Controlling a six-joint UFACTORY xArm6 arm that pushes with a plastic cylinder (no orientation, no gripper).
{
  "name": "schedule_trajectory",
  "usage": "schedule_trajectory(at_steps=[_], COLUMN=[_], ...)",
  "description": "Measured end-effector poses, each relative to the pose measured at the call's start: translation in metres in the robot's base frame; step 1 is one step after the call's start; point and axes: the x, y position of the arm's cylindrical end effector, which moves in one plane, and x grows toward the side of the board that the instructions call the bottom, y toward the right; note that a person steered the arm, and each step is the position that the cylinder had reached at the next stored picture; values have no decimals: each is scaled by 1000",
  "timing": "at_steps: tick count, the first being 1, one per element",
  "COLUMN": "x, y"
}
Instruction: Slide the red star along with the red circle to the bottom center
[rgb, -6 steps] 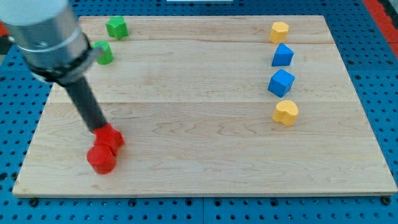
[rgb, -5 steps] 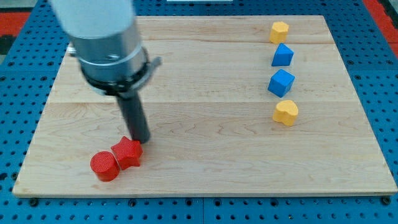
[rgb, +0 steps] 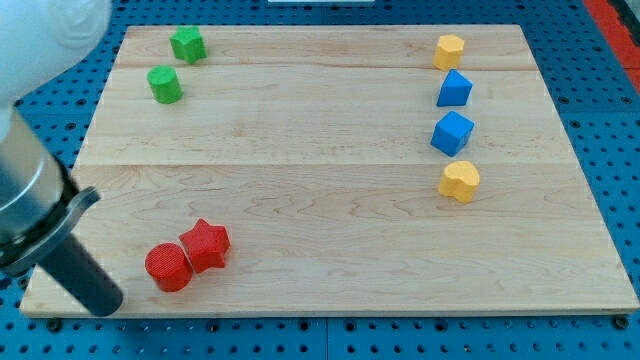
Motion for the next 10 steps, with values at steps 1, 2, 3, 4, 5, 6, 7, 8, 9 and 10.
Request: schedule_trajectory(at_steps=[1,2,3,4,5,6,7,8,9,10], x=[-7,-23,-48,-72,-71,-108,-115,-96,-88,-87], y=[36,67,85,93,35,8,55,137,182,223])
